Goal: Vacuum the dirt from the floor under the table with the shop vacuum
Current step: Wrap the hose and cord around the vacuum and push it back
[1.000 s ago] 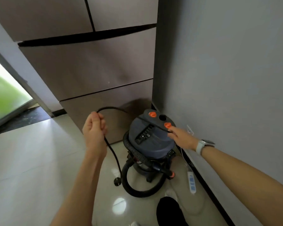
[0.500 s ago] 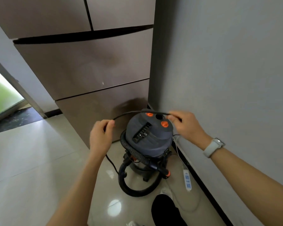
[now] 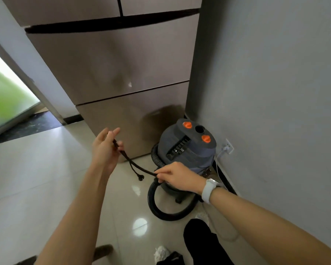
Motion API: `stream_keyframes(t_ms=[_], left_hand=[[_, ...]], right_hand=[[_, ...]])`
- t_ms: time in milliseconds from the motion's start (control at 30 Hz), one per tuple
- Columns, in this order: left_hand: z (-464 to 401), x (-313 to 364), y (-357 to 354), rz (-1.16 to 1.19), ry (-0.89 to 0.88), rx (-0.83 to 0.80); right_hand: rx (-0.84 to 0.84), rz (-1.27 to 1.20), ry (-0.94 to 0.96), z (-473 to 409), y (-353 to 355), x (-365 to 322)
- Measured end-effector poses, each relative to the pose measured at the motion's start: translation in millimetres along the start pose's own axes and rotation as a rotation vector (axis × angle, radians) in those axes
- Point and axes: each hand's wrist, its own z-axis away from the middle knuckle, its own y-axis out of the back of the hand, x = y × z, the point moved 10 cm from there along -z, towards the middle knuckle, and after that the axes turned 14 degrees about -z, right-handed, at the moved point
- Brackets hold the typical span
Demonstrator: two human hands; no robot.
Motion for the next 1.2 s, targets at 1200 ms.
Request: stream_keyframes(t_ms=[1200], left_hand=[[-201,-72,-63,-1.397,-0.053,0.136]], right_hand=[[0.436,1.035,0.459,-214,239,-11]])
